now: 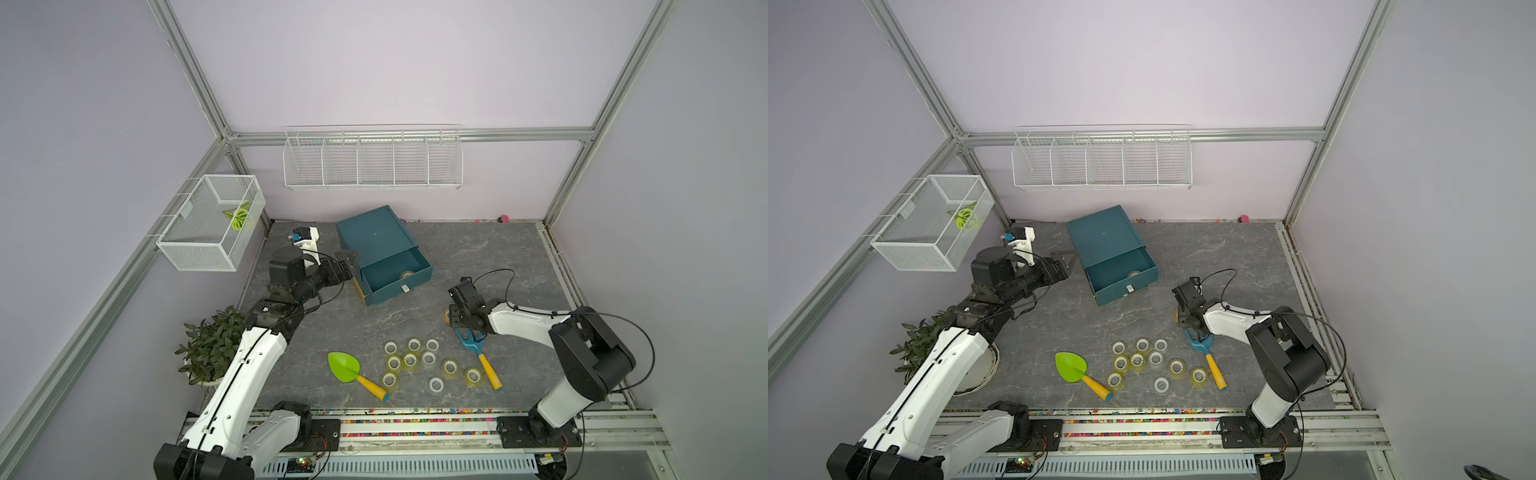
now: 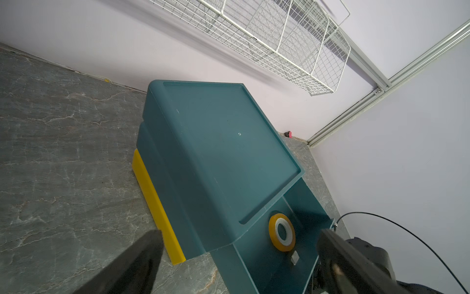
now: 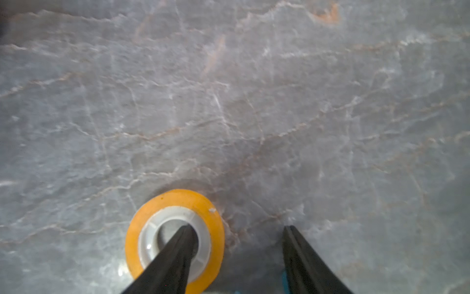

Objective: Place the transparent tape into the drawer according to color
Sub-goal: Move the tape to the center of the board.

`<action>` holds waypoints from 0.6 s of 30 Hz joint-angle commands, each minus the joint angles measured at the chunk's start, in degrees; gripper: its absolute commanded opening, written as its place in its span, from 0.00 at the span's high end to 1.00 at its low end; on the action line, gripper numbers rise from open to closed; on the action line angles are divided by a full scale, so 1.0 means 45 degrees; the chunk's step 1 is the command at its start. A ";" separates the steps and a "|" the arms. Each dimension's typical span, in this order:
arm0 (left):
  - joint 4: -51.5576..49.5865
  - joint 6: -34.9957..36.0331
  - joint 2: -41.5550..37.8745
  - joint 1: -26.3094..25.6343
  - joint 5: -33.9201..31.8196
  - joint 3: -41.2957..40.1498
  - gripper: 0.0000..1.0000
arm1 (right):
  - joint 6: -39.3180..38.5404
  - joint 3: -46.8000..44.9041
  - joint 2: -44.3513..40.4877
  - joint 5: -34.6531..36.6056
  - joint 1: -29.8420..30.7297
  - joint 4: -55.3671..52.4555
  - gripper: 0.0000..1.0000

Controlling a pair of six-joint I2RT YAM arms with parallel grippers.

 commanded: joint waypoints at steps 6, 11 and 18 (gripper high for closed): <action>0.0127 0.0088 -0.0147 0.0048 0.0059 -0.0082 0.00 | -0.0371 0.1924 -0.0870 -0.2420 -0.0483 -0.4359 0.28; 0.0159 0.0094 -0.0323 0.0036 0.0174 -0.0078 0.00 | -0.0602 0.2273 -0.0685 -0.3024 -0.0494 -0.4963 0.24; 0.0148 0.0099 -0.0396 0.0050 0.0218 -0.0095 0.00 | -0.1129 0.3061 0.0464 -0.2904 -0.0102 -0.5263 0.21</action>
